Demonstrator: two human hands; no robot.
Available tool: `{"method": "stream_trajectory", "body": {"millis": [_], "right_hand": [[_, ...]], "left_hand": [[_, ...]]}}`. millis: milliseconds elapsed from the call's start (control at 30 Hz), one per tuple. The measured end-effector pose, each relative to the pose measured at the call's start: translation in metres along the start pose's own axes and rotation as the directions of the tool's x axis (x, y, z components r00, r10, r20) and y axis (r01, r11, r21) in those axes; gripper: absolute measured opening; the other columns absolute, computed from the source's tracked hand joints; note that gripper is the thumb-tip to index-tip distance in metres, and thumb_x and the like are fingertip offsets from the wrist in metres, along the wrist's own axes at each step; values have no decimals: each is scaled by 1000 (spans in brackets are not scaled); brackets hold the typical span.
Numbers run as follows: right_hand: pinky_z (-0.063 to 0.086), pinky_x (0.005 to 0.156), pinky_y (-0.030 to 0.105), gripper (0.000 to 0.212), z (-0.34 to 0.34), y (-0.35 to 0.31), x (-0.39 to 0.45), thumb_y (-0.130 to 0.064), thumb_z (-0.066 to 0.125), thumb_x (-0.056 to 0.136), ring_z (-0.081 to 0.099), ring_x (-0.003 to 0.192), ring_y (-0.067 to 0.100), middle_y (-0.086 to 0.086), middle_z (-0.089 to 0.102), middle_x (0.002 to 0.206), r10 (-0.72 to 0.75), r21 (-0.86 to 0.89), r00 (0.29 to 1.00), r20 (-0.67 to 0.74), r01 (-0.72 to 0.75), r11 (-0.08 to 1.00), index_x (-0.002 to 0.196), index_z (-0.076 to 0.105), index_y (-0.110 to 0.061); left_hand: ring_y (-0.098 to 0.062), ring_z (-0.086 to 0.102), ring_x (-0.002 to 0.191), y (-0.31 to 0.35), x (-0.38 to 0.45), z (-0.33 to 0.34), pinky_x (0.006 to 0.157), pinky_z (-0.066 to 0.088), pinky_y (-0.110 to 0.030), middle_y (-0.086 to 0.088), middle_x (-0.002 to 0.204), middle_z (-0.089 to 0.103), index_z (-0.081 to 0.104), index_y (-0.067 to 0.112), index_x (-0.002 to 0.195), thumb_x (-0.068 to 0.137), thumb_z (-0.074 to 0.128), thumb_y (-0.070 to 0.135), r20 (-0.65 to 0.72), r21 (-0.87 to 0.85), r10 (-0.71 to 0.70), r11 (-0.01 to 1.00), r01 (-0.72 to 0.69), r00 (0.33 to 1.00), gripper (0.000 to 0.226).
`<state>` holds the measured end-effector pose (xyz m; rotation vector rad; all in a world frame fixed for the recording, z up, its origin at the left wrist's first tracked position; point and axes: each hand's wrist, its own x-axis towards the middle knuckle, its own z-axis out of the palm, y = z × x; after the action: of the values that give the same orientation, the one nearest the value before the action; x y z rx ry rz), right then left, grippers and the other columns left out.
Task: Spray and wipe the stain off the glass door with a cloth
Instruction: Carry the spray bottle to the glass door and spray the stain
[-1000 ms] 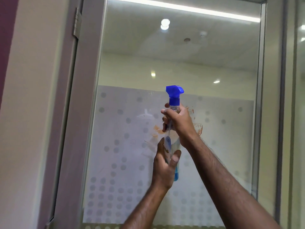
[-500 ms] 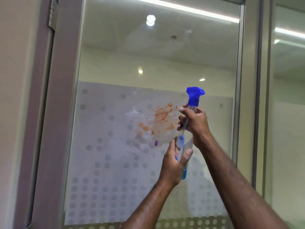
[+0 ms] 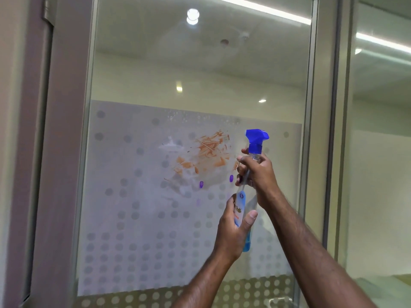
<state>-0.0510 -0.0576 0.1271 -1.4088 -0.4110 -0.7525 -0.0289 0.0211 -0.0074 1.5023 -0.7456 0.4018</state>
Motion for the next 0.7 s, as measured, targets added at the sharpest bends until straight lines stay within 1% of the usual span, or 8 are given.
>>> {"method": "stream_trajectory", "body": {"millis": [67, 133, 200, 233, 367, 500, 600, 700], "right_hand": [[55, 54, 33, 21, 2, 6, -7, -10, 63, 97, 53, 47, 21, 2, 53, 58, 16, -11, 1000, -8, -16, 1000, 118, 58, -11], [55, 54, 34, 21, 2, 14, -14, -10, 63, 97, 53, 48, 22, 3, 54, 59, 38, -14, 999, -18, -38, 999, 117, 58, -11], [55, 53, 33, 20, 2, 22, -22, -10, 64, 97, 53, 49, 23, 5, 54, 61, 62, -20, 998, -29, -62, 998, 116, 58, -12], [55, 53, 33, 20, 3, 25, -26, -10, 64, 97, 53, 48, 22, 5, 54, 61, 73, -27, 997, -35, -74, 997, 116, 58, -12], [56, 53, 33, 18, 1, 36, -46, -9, 62, 97, 53, 46, 21, 3, 54, 58, 100, -55, 994, -51, -103, 993, 115, 58, -12], [55, 52, 31, 23, -5, 44, -62, -7, 61, 97, 53, 46, 22, 2, 54, 57, 130, -66, 987, -89, -136, 988, 119, 59, -14], [54, 51, 30, 23, -12, 48, -77, -5, 59, 97, 53, 47, 22, 3, 53, 58, 142, -78, 982, -121, -152, 985, 117, 59, -14], [53, 50, 28, 24, -21, 51, -93, -2, 58, 96, 51, 47, 24, 4, 51, 58, 150, -94, 977, -150, -165, 982, 118, 59, -13]], "left_hand": [[15, 52, 124, -6, -7, -1, 101, 43, -10, 33, 137, 51, 36, 44, 144, 89, 58, 65, 3, -9, -14, 1000, 14, 1000, 63], [14, 52, 124, -12, -15, -3, 98, 43, -8, 30, 139, 51, 36, 40, 148, 82, 55, 73, 2, -15, -26, 1000, 26, 1000, 76], [17, 51, 123, -16, -24, -5, 94, 41, -2, 34, 136, 49, 35, 40, 148, 80, 53, 74, 6, -16, -34, 999, 34, 999, 78], [18, 50, 123, -19, -30, -5, 94, 40, -2, 35, 136, 49, 35, 40, 148, 80, 53, 75, 6, -15, -36, 999, 36, 999, 79], [14, 48, 129, -30, -49, -2, 105, 41, -12, 26, 144, 51, 36, 38, 149, 76, 51, 87, 22, -29, -53, 998, 54, 998, 89], [11, 47, 133, -40, -65, 2, 109, 41, -19, 28, 145, 49, 36, 41, 148, 78, 53, 83, 55, -46, -79, 996, 82, 995, 84], [9, 47, 134, -48, -77, 9, 113, 42, -24, 23, 148, 49, 35, 39, 149, 79, 54, 82, 78, -64, -97, 993, 102, 992, 84], [8, 48, 133, -53, -91, 18, 112, 42, -25, 26, 144, 51, 37, 46, 143, 84, 59, 70, 110, -73, -126, 988, 134, 986, 68]]}}
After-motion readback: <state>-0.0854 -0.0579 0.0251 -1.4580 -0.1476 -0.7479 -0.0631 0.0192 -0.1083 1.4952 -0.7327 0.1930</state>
